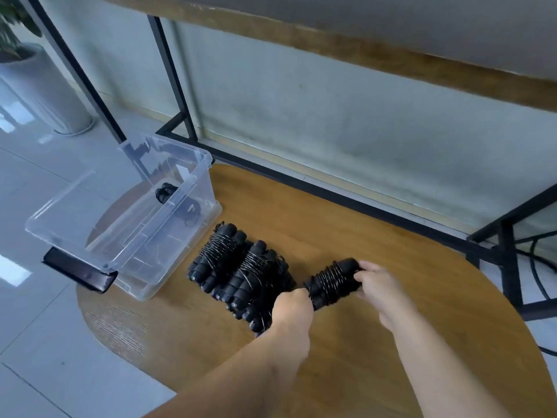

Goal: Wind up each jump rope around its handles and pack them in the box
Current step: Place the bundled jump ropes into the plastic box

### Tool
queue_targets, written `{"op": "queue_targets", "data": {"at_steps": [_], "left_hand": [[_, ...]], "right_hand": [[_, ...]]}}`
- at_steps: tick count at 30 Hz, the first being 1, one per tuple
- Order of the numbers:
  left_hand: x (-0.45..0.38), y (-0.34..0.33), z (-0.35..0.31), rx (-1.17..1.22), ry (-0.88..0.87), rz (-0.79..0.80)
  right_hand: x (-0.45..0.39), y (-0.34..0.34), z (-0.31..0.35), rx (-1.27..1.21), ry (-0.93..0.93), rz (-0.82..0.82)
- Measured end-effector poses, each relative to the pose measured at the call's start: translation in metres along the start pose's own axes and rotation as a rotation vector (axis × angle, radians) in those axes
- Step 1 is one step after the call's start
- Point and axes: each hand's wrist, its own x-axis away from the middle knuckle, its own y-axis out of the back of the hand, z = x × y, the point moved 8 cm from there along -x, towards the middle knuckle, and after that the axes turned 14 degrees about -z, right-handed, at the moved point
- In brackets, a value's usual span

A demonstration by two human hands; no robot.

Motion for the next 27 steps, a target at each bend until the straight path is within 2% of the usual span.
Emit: {"op": "queue_targets", "data": {"at_steps": [1, 4, 8, 12, 14, 17, 21, 22, 27], "left_hand": [[-0.004, 0.005, -0.007, 0.034, -0.006, -0.009], [0.001, 0.037, -0.055, -0.035, -0.183, -0.053], [-0.009, 0.124, -0.107, 0.028, -0.333, -0.149], [-0.035, 0.228, -0.157, 0.048, -0.529, -0.255], [-0.054, 0.272, -0.178, 0.046, -0.571, -0.277], [-0.105, 0.338, -0.206, -0.013, -0.552, -0.281], [-0.194, 0.372, -0.217, -0.406, -0.494, -0.229], [-0.213, 0.375, -0.217, -0.427, -0.464, -0.189], [-0.257, 0.35, -0.211, -0.822, -0.55, -0.05]], "right_hand": [[0.006, 0.003, 0.012, -0.07, 0.001, -0.014], [0.027, 0.001, 0.054, -0.207, 0.038, -0.028], [0.079, -0.033, 0.115, -0.305, 0.09, 0.02], [0.145, -0.106, 0.177, -0.348, 0.13, 0.192], [0.168, -0.148, 0.195, -0.373, 0.129, 0.282], [0.184, -0.227, 0.227, -0.361, 0.135, 0.277], [0.182, -0.323, 0.253, -0.337, 0.081, 0.181], [0.178, -0.339, 0.254, -0.331, 0.046, 0.153], [0.164, -0.388, 0.243, -0.248, -0.135, 0.025]]}}
